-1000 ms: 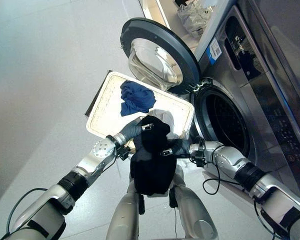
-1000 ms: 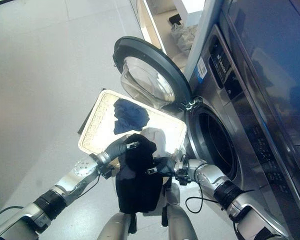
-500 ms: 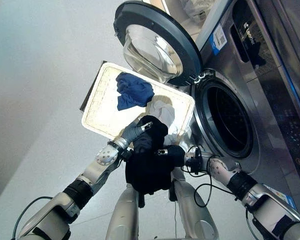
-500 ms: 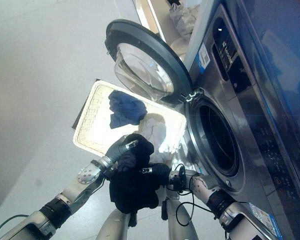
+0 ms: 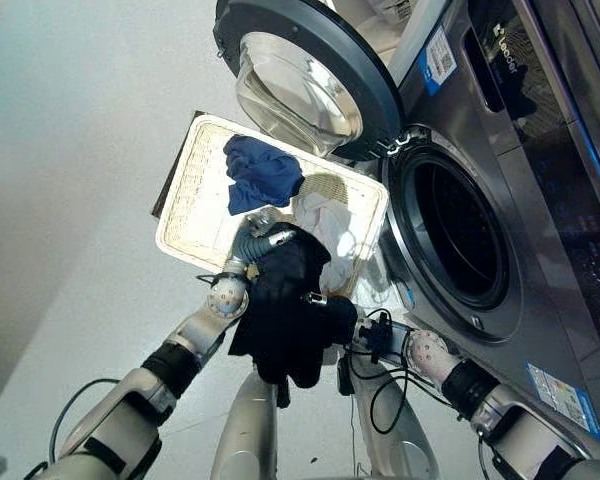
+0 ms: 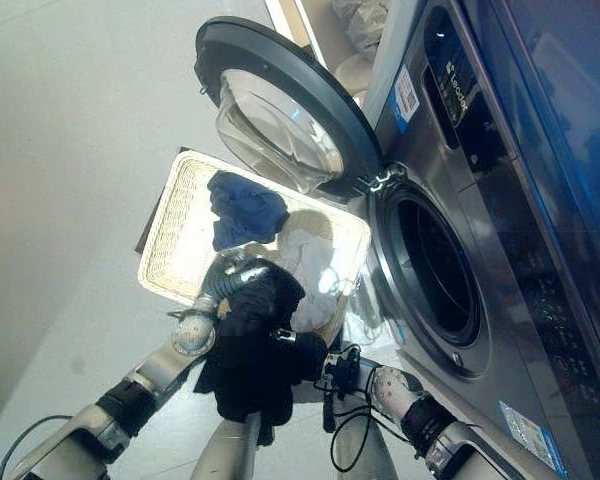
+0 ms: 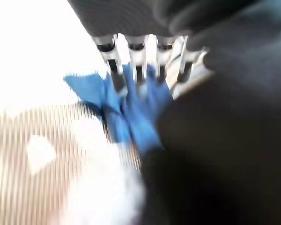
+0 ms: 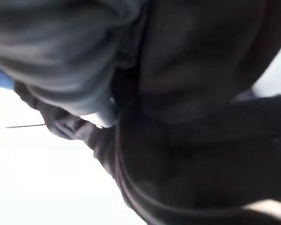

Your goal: Put the clothes into the washing machine.

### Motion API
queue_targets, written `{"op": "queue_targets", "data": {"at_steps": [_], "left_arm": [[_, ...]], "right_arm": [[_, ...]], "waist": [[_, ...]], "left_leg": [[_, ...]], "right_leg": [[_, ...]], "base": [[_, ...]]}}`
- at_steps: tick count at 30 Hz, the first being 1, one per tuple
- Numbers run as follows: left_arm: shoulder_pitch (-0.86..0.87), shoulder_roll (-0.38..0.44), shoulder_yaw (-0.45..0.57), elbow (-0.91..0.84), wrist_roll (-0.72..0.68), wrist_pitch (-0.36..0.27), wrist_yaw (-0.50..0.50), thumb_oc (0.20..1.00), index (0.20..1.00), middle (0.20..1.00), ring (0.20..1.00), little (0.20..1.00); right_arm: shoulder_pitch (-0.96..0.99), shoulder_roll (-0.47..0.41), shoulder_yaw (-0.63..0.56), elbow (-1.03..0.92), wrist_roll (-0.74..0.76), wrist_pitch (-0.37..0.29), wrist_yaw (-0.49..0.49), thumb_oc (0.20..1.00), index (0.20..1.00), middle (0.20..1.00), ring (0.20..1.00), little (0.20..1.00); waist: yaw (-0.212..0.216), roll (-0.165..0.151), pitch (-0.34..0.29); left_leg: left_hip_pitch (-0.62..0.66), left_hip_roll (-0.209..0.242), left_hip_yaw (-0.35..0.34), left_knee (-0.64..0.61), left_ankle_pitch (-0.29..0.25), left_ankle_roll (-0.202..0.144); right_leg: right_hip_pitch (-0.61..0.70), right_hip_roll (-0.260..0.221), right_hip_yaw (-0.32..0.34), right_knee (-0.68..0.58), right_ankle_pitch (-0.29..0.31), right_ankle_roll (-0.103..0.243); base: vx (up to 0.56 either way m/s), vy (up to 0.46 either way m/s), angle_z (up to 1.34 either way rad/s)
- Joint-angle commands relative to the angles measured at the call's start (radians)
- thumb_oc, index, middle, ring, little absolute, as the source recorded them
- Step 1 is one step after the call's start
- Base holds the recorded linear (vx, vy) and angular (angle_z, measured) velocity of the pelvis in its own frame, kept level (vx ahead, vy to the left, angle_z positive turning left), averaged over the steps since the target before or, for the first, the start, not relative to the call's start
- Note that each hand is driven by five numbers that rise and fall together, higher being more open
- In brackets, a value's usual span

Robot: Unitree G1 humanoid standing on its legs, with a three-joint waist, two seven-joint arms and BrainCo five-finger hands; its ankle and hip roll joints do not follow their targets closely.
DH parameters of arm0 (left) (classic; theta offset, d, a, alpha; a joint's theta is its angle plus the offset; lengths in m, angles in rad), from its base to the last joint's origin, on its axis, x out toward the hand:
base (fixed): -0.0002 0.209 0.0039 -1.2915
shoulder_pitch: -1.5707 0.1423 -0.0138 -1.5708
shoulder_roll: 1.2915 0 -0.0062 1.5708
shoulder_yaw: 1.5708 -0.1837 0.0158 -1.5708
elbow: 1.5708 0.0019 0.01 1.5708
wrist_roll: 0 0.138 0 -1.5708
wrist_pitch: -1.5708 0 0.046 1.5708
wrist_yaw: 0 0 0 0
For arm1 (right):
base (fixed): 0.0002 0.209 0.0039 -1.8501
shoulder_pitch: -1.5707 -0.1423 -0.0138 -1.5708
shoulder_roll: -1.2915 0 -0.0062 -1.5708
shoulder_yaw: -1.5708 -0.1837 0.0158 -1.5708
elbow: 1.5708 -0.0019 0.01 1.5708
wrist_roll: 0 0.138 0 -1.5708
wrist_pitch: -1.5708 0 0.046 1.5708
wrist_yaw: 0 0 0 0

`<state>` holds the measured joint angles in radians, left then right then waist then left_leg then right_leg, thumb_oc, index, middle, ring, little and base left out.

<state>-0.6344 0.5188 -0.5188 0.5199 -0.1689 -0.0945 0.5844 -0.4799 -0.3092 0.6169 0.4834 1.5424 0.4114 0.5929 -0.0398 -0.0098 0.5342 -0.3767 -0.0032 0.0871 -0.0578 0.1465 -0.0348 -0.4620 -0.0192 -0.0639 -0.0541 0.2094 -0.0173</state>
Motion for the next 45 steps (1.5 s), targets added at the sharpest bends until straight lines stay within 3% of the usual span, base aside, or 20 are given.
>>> {"op": "queue_targets", "data": {"at_steps": [1,9,20,21,22,23,24,25,27,28,29,30,31,32,37,39,42,43,44,45], "left_arm": [[-0.044,0.007,0.07,0.024,0.029,0.048,0.088,1.0,1.0,1.0,1.0,1.0],[-0.064,-0.008,0.152,0.172,-0.076,0.021,0.071,1.0,1.0,1.0,1.0,1.0],[0.022,-0.094,0.208,0.313,-0.14,-0.093,-0.002,1.0,1.0,1.0,1.0,1.0],[0.035,-0.101,0.204,0.323,-0.136,-0.105,-0.001,1.0,1.0,1.0,1.0,1.0],[0.061,-0.116,0.193,0.341,-0.142,-0.122,-0.006,1.0,1.0,1.0,1.0,1.0],[0.07,-0.121,0.19,0.347,-0.144,-0.127,-0.007,1.0,1.0,1.0,1.0,1.0],[0.088,-0.133,0.184,0.359,-0.155,-0.142,-0.015,1.0,1.0,1.0,1.0,1.0],[0.083,-0.134,0.186,0.36,-0.155,-0.143,-0.014,1.0,1.0,1.0,1.0,1.0],[0.109,-0.143,0.167,0.354,-0.163,-0.145,-0.02,1.0,1.0,1.0,1.0,1.0],[0.109,-0.144,0.164,0.35,-0.164,-0.144,-0.02,1.0,1.0,1.0,1.0,1.0],[0.115,-0.144,0.155,0.337,-0.162,-0.136,-0.023,1.0,1.0,1.0,1.0,1.0],[0.12,-0.14,0.148,0.33,-0.158,-0.132,-0.026,1.0,1.0,1.0,1.0,1.0],[0.117,-0.133,0.143,0.319,-0.152,-0.125,-0.026,1.0,1.0,1.0,1.0,1.0],[0.11,-0.124,0.135,0.304,-0.147,-0.114,-0.023,1.0,1.0,1.0,1.0,1.0],[0.088,-0.09,0.124,0.252,-0.144,-0.094,-0.003,1.0,1.0,1.0,1.0,1.0],[0.061,-0.067,0.127,0.239,-0.144,-0.095,0.024,1.0,1.0,1.0,1.0,1.0],[0.034,-0.057,0.13,0.237,-0.143,-0.099,0.052,1.0,1.0,1.0,1.0,1.0],[0.008,-0.045,0.132,0.237,-0.135,-0.101,0.072,1.0,1.0,1.0,1.0,1.0],[-0.007,-0.039,0.135,0.237,-0.123,-0.103,0.084,1.0,1.0,1.0,1.0,1.0],[-0.007,-0.039,0.135,0.237,-0.123,-0.103,0.084,1.0,1.0,1.0,1.0,1.0]], "right_arm": [[0.017,0.034,-0.051,-0.081,0.232,-0.078,0.018,0.2,0.2,0.2,0.2,0.2],[0.036,0.045,-0.209,-0.049,0.43,-0.351,0.083,0.2,0.2,0.2,0.2,0.2],[-0.052,0.066,-0.573,-0.081,0.43,-0.892,-0.103,0.2,0.2,0.2,0.2,0.2],[-0.081,0.048,-0.611,-0.088,0.43,-0.987,-0.155,0.2,0.2,0.2,0.2,0.2],[-0.132,0.012,-0.684,-0.085,0.43,-1.168,-0.294,0.2,0.2,0.2,0.2,0.2],[-0.147,-0.005,-0.708,-0.073,0.43,-1.207,-0.334,0.2,0.2,0.2,0.2,0.2],[-0.201,-0.061,-0.77,-0.034,0.43,-1.323,-0.43,0.2,0.2,0.2,0.2,0.2],[-0.207,-0.064,-0.77,-0.034,0.43,-1.324,-0.432,0.2,0.2,0.2,0.2,0.2],[-0.306,-0.177,-0.834,0.052,0.392,-1.473,-0.616,0.2,0.2,0.2,0.2,0.2],[-0.33,-0.197,-0.838,0.067,0.371,-1.489,-0.654,0.2,0.2,0.2,0.2,0.2],[-0.379,-0.249,-0.849,0.099,0.297,-1.547,-0.774,0.228,0.228,0.228,0.228,0.228],[-0.401,-0.282,-0.853,0.12,0.283,-1.574,-0.827,0.454,0.454,0.454,0.454,0.454],[-0.439,-0.329,-0.852,0.153,0.273,-1.602,-0.897,1.0,1.0,1.0,1.0,1.0],[-0.484,-0.386,-0.847,0.194,0.276,-1.622,-0.965,1.0,1.0,1.0,1.0,1.0],[-0.534,-0.473,-0.809,0.206,0.418,-1.548,-0.86,1.0,1.0,1.0,1.0,1.0],[-0.505,-0.454,-0.769,0.224,0.401,-1.298,-0.819,1.0,1.0,1.0,1.0,1.0],[-0.477,-0.414,-0.742,0.233,0.3,-1.084,-0.849,1.0,1.0,1.0,1.0,1.0],[-0.448,-0.371,-0.707,0.251,0.28,-0.887,-0.801,1.0,1.0,1.0,1.0,1.0],[-0.436,-0.351,-0.693,0.266,0.246,-0.8,-0.783,1.0,1.0,1.0,1.0,1.0],[-0.436,-0.351,-0.693,0.266,0.246,-0.8,-0.783,1.0,1.0,1.0,1.0,1.0]], "waist": [[-0.025,0.072,-0.014],[-0.061,0.123,-0.014],[-0.093,0.201,-0.014],[-0.093,0.208,-0.014],[-0.094,0.219,-0.014],[-0.095,0.221,-0.014],[-0.094,0.228,-0.014],[-0.092,0.23,-0.014],[-0.085,0.237,-0.014],[-0.082,0.238,-0.014],[-0.076,0.241,-0.014],[-0.073,0.24,-0.014],[-0.067,0.238,-0.014],[-0.06,0.237,-0.014],[-0.052,0.231,-0.014],[-0.054,0.224,-0.014],[-0.055,0.219,-0.014],[-0.053,0.212,-0.014],[-0.051,0.208,-0.014],[-0.051,0.208,-0.014]], "left_leg": [[-0.089,-0.061,-0.011,0.099,-0.021,-0.019],[-0.098,-0.058,0.025,0.105,-0.031,-0.025],[-0.115,-0.057,0.069,0.128,-0.05,-0.032],[-0.125,-0.056,0.073,0.13,-0.046,-0.031],[-0.13,-0.054,0.08,0.136,-0.048,-0.033],[-0.124,-0.054,0.08,0.138,-0.055,-0.034],[-0.128,-0.053,0.082,0.143,-0.058,-0.035],[-0.138,-0.051,0.084,0.143,-0.052,-0.034],[-0.151,-0.05,0.083,0.154,-0.054,-0.035],[-0.156,-0.05,0.082,0.156,-0.053,-0.035],[-0.163,-0.05,0.078,0.162,-0.055,-0.034],[-0.161,-0.051,0.074,0.166,-0.063,-0.034],[-0.18,-0.05,0.072,0.171,-0.054,-0.033],[-0.2,-0.05,0.066,0.176,-0.051,-0.034],[-0.244,-0.055,0.049,0.19,-0.041,-0.031],[-0.268,-0.057,0.042,0.202,-0.04,-0.028],[-0.284,-0.058,0.042,0.206,-0.038,-0.026],[-0.291,-0.057,0.042,0.207,-0.043,-0.028],[-0.306,-0.054,0.044,0.208,-0.034,-0.027],[-0.306,-0.054,0.044,0.208,-0.034,-0.027]], "right_leg": [[-0.062,-0.008,-0.03,0.182,-0.121,0.084],[-0.097,-0.014,-0.009,0.213,-0.143,0.09],[-0.139,-0.013,0.03,0.259,-0.186,0.084],[-0.15,-0.011,0.034,0.262,-0.182,0.08],[-0.157,-0.009,0.039,0.272,-0.188,0.078],[-0.153,-0.009,0.04,0.277,-0.198,0.079],[-0.158,-0.009,0.042,0.283,-0.204,0.078],[-0.167,-0.008,0.043,0.281,-0.194,0.077],[-0.179,-0.006,0.043,0.294,-0.198,0.073],[-0.183,-0.006,0.043,0.295,-0.197,0.072],[-0.188,-0.005,0.041,0.302,-0.201,0.07],[-0.185,-0.006,0.04,0.309,-0.211,0.071],[-0.201,-0.004,0.038,0.313,-0.201,0.069],[-0.216,-0.002,0.036,0.32,-0.2,0.071],[-0.256,0.001,0.028,0.341,-0.196,0.071],[-0.282,0.005,0.027,0.357,-0.197,0.071],[-0.298,0.009,0.027,0.361,-0.195,0.071],[-0.302,0.011,0.025,0.363,-0.2,0.071],[-0.315,0.012,0.024,0.361,-0.19,0.07],[-0.315,0.012,0.024,0.361,-0.19,0.07]], "base": [[0.07,0.035,-0.06],[0.06,0.04,-0.1],[0.08,0.04,-0.15],[0.1,0.051,-0.16],[0.09,0.049,-0.19],[0.12,0.045,-0.26],[0.05,0.019,-0.14],[0.03,0.013,-0.09],[0.02,-0.009,0.04],[0.02,-0.039,0.04],[0.03,-0.044,0.04],[0.01,-0.06,0.08],[-0.01,-0.092,0.12],[-0.04,-0.112,0.12],[-0.01,-0.076,0.18],[0.0,-0.043,0.16],[-0.01,-0.041,0.04],[-0.03,-0.086,-0.01],[-0.03,-0.069,-0.02],[-0.02,-0.041,-0.07]]}}
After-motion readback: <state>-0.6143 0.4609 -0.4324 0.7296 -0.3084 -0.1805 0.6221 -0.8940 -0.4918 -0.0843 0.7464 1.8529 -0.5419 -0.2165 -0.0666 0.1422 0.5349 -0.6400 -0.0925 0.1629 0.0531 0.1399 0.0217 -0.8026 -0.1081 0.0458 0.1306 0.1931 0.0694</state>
